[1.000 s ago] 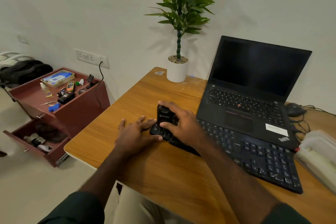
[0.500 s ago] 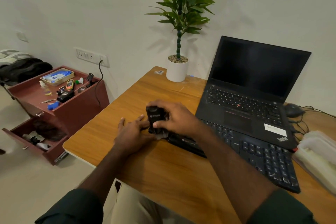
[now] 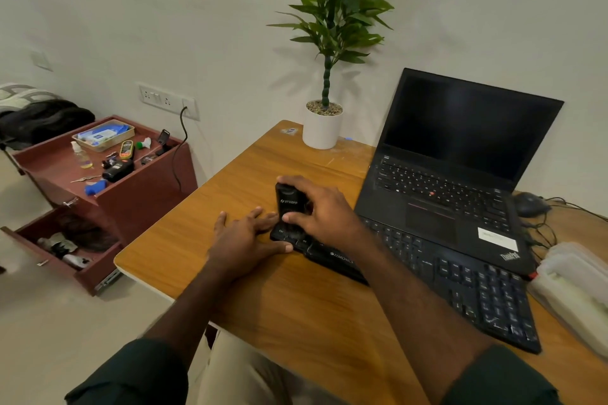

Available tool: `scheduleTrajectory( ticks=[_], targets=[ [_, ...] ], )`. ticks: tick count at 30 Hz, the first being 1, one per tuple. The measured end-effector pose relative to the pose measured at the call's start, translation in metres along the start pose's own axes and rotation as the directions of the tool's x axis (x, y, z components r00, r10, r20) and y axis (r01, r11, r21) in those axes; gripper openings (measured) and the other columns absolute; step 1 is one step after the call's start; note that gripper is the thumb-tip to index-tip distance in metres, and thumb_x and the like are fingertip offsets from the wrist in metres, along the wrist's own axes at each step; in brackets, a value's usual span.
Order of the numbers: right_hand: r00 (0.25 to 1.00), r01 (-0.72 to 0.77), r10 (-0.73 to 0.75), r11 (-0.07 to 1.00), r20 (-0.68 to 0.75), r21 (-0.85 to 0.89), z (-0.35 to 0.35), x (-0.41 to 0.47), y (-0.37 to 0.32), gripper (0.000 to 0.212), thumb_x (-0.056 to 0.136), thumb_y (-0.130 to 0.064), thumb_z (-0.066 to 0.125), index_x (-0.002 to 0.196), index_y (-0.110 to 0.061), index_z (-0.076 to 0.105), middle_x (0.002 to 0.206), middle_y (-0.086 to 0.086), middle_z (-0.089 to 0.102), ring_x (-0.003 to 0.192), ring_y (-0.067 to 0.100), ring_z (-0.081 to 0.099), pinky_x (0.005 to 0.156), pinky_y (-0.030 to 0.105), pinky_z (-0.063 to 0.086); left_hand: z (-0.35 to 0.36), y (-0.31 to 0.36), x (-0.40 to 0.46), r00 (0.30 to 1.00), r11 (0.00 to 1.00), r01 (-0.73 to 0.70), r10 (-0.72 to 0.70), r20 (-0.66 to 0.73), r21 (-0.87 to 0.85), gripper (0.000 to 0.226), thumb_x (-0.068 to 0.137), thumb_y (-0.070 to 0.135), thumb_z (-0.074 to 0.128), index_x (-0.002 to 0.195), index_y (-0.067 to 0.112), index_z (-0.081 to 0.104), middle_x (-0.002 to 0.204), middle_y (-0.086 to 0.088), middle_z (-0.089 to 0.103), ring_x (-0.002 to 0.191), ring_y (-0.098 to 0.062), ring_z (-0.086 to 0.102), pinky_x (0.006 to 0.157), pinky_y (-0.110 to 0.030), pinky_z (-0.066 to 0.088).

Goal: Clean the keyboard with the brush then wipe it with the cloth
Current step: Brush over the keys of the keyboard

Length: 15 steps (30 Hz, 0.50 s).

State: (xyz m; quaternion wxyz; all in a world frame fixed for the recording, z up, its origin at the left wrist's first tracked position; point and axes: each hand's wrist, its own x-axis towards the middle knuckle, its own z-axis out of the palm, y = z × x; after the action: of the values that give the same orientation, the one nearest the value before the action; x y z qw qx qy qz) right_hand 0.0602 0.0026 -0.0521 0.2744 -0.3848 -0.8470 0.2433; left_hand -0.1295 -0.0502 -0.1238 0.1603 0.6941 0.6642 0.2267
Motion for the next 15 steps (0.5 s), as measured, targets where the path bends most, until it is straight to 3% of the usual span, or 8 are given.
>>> scheduleTrajectory(
  ticks=[3,5,8,10,12,13,15],
  targets=[
    [0.996,0.009,-0.017,0.996,0.093,0.083,0.006,-0.003,0.0,0.065,0.083,-0.02,0.08,0.139,-0.038,0.054,0.132,-0.009,0.063,0.114,0.01,0.061,0.095,0.034,0.055,0.003,-0.006,0.002,0.999,0.999,-0.03,0.031,0.013,-0.025,0.105,0.053,0.104,0.025,0.133,0.044,0.055,0.149,0.01,0.049,0.147,-0.002,0.022,0.119,-0.055,-0.003],
    [0.998,-0.061,0.055,0.977,0.037,0.204,0.0,0.002,0.004,0.065,0.082,-0.02,0.082,0.138,-0.041,0.055,0.131,-0.008,0.064,0.111,0.012,0.063,0.094,0.038,0.057,0.001,-0.002,0.0,1.0,1.0,-0.009,0.01,0.015,-0.01,0.095,0.061,0.098,0.037,0.136,0.042,0.053,0.152,0.007,0.046,0.147,-0.004,0.023,0.12,-0.054,-0.004],
    [0.988,-0.089,0.102,0.989,-0.113,0.116,-0.007,0.0,0.015,0.066,0.083,-0.027,0.08,0.138,-0.049,0.05,0.131,-0.008,0.062,0.107,0.013,0.062,0.086,0.037,0.059,-0.002,0.004,-0.002,0.999,0.999,0.031,-0.031,0.006,0.01,0.076,0.076,0.076,0.059,0.143,0.043,0.044,0.158,0.003,0.035,0.146,-0.008,0.026,0.121,-0.052,-0.005],
    [0.995,-0.084,0.088,0.991,-0.035,0.1,-0.006,-0.009,0.018,0.065,0.085,-0.027,0.079,0.139,-0.048,0.049,0.127,-0.011,0.061,0.101,0.002,0.061,0.078,0.024,0.055,-0.001,0.001,-0.003,1.0,1.0,0.026,-0.026,0.008,0.007,0.079,0.074,0.081,0.055,0.143,0.045,0.044,0.158,0.004,0.036,0.146,-0.008,0.027,0.121,-0.053,-0.005],
    [0.993,-0.073,0.059,0.988,0.104,0.136,-0.008,-0.015,0.017,0.063,0.086,-0.023,0.079,0.14,-0.041,0.052,0.12,-0.018,0.059,0.09,-0.011,0.057,0.074,0.013,0.047,0.0,-0.002,-0.001,1.0,1.0,0.005,-0.005,0.016,-0.004,0.096,0.061,0.098,0.037,0.142,0.047,0.043,0.156,0.006,0.038,0.147,-0.005,0.025,0.12,-0.055,-0.004],
    [0.986,-0.076,0.053,0.986,0.158,0.148,-0.012,-0.015,0.017,0.062,0.085,-0.022,0.079,0.139,-0.039,0.054,0.121,-0.018,0.059,0.094,-0.011,0.057,0.079,0.015,0.049,0.0,-0.003,-0.001,1.0,1.0,0.002,-0.002,0.019,0.005,0.103,0.056,0.102,0.031,0.142,0.047,0.043,0.156,0.006,0.038,0.147,-0.005,0.024,0.12,-0.056,-0.004],
    [0.985,-0.089,0.058,0.978,0.164,0.188,-0.021,-0.011,0.017,0.062,0.084,-0.021,0.08,0.138,-0.038,0.055,0.129,-0.015,0.06,0.111,0.002,0.06,0.092,0.031,0.055,0.0,-0.003,0.001,1.0,1.0,0.02,-0.02,0.021,0.011,0.097,0.06,0.098,0.04,0.143,0.047,0.043,0.158,0.004,0.036,0.146,-0.007,0.027,0.121,-0.054,-0.005]
  ],
)
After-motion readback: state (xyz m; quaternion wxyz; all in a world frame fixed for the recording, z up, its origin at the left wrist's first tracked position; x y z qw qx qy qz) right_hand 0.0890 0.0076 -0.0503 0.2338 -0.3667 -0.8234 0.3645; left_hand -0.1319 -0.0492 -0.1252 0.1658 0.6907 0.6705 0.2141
